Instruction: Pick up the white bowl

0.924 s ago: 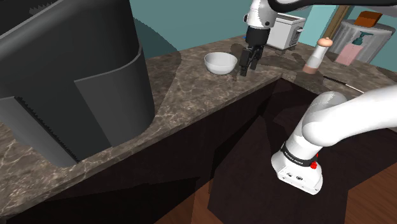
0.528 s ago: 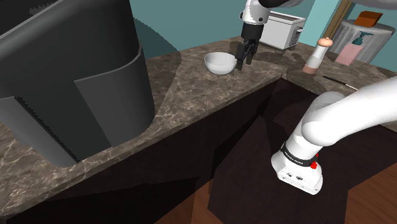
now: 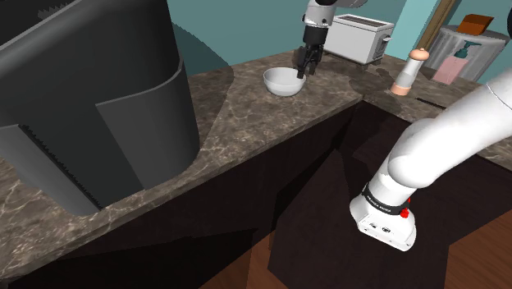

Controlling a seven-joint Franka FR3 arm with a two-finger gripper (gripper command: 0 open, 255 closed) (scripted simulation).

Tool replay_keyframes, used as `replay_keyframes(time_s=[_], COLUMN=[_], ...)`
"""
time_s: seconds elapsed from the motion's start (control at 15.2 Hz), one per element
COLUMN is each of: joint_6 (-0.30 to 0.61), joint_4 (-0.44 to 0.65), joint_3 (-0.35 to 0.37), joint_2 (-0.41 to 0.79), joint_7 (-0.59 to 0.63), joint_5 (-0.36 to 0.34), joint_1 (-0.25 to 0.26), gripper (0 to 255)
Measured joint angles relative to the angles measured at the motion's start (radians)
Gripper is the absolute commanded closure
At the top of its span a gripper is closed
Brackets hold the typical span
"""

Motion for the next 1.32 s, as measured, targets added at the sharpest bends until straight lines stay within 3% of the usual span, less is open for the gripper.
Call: replay_keyframes(time_s=[0.46, 0.86, 1.32], joint_6=[-0.015, -0.083, -0.02], joint_4=[0.248, 0.508, 0.471], joint_3=[-0.098, -0.147, -0.148], joint_2=[0.275, 0.52, 0.553], joint_7=[-0.149, -0.261, -0.289], joint_5=[0.077, 0.175, 0.191], joint_1=[-0.026, -0.082, -0.089], gripper=[0, 0, 0])
